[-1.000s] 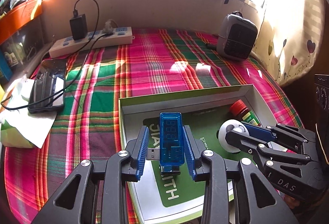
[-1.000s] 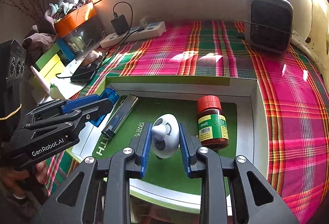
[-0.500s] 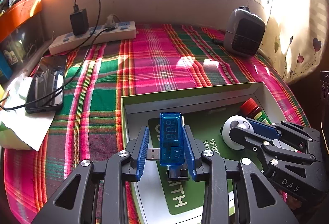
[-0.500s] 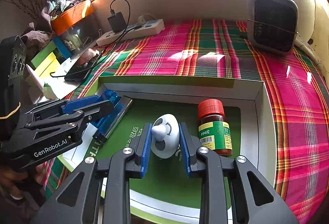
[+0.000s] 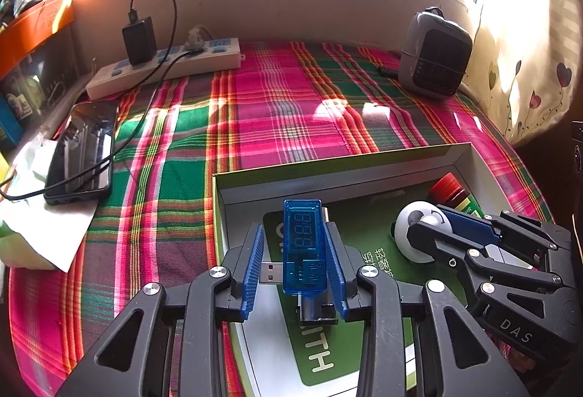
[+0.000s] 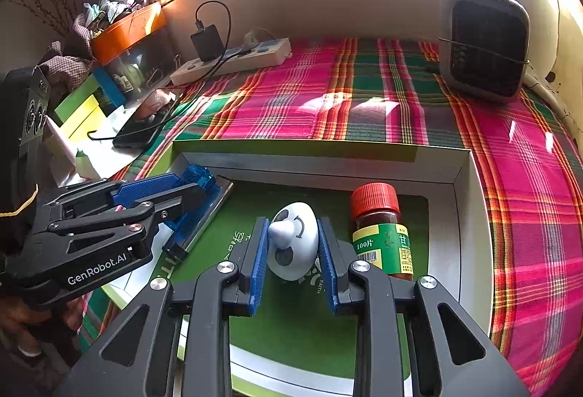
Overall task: Organize rigid objects
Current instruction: 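Lower the held USB stick and white gadget into the green tray with both tools, then open the right tool releasing the gadget while the left tool releases the USB stick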
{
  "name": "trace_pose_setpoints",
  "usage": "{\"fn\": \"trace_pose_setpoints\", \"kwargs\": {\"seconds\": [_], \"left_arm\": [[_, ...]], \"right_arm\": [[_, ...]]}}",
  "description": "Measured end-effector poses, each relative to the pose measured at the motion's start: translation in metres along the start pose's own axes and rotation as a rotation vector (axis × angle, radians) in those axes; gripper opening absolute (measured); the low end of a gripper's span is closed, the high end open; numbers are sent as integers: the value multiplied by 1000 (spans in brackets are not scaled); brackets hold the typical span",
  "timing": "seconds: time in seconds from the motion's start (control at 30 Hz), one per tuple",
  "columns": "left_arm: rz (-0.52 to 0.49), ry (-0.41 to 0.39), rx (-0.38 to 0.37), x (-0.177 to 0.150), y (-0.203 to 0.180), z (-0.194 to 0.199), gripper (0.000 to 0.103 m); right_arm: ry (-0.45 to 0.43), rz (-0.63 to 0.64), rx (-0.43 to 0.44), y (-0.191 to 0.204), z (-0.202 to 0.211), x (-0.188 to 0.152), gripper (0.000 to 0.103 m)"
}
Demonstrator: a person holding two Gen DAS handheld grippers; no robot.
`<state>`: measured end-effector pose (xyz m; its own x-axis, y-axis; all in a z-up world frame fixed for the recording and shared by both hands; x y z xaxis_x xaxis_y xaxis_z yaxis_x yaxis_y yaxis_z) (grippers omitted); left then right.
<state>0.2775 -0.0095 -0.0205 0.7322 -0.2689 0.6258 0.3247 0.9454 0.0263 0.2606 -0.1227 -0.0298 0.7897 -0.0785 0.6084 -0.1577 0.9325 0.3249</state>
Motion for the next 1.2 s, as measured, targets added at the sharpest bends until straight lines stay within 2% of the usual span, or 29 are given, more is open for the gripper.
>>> {"fn": "trace_pose_setpoints", "kwargs": {"seconds": [0.9, 1.2], "left_arm": [[2, 1, 4, 1, 2, -1, 32], [8, 0, 1, -1, 2, 1, 32]], "right_arm": [[-3, 4, 15, 3, 0, 1, 29], [-13, 2, 17, 3, 1, 1, 38]]}}
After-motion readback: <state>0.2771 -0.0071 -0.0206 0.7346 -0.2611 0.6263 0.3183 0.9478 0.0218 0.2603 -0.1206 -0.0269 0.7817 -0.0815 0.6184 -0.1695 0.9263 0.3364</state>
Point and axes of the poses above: each gripper's, at about its wrist camera, not at the fingertips, and z roughly against the way its jaws point, y to its left, x to its top, the point moved 6 cm from there along -z, roughly the way its jaws point, and after that the axes turned 10 degrees about -z, right-handed, at the moved point
